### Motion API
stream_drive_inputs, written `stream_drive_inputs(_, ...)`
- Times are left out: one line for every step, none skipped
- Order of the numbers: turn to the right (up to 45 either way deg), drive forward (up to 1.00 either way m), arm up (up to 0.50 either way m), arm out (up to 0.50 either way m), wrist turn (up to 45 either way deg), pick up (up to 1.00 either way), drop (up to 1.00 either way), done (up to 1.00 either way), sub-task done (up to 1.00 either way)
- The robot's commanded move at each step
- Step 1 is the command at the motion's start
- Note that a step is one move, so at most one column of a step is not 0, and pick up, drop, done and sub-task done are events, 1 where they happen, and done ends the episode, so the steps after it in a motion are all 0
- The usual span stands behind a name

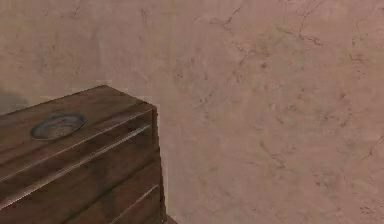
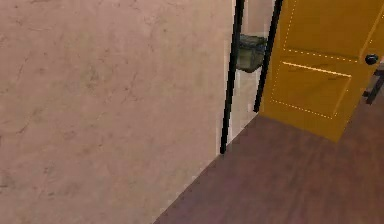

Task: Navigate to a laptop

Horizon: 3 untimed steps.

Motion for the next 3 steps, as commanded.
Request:
stream_drive_inputs(-45.0, 0.00, 0.00, 0.00, 0.0, 0.00, 0.00, 0.00, 0.00)
stream_drive_inputs(-15.0, 0.00, 0.00, 0.00, 0.0, 0.00, 0.00, 0.00, 0.00)
stream_drive_inputs(0.0, 0.00, 0.00, 0.00, 0.0, 0.00, 0.00, 1.00, 0.00)
